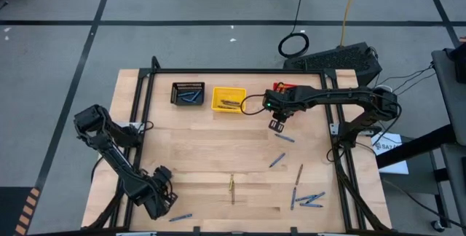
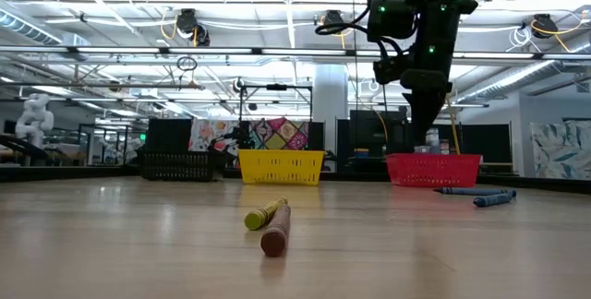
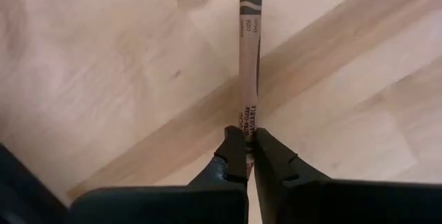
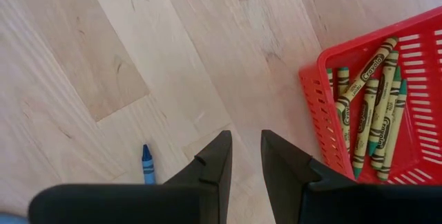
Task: Sort crayons
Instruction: Put the left brown crayon into the yellow bin
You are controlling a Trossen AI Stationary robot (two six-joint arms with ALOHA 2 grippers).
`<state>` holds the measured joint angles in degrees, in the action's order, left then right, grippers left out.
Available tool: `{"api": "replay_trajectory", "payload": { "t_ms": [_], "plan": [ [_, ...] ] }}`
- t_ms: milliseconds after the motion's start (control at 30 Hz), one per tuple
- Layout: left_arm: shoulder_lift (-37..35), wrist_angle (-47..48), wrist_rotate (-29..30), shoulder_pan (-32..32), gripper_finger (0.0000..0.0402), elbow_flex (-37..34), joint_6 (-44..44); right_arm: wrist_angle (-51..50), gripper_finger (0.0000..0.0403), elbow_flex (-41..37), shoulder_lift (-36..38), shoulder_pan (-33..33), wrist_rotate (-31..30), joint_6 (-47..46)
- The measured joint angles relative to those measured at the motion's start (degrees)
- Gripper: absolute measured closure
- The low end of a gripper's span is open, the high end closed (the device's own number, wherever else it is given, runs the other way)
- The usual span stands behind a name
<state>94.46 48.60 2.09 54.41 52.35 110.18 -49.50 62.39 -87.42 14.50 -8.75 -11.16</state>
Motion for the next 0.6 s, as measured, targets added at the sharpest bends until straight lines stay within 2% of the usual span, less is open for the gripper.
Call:
{"api": "replay_trajectory", "payload": {
  "t_ms": [267, 600],
  "plan": [
    [-3.07, 0.20, 8.05, -6.02, 0.0401, 0.05, -8.99, -0.01, 0.0337, 0.00, 0.00, 0.00, 0.02, -0.15],
    [-6.60, 0.59, 10.55, -18.75, 0.0401, 0.09, -30.50, 0.03, 0.0337, 0.00, 0.00, 0.00, 0.02, 0.24]
  ]
}}
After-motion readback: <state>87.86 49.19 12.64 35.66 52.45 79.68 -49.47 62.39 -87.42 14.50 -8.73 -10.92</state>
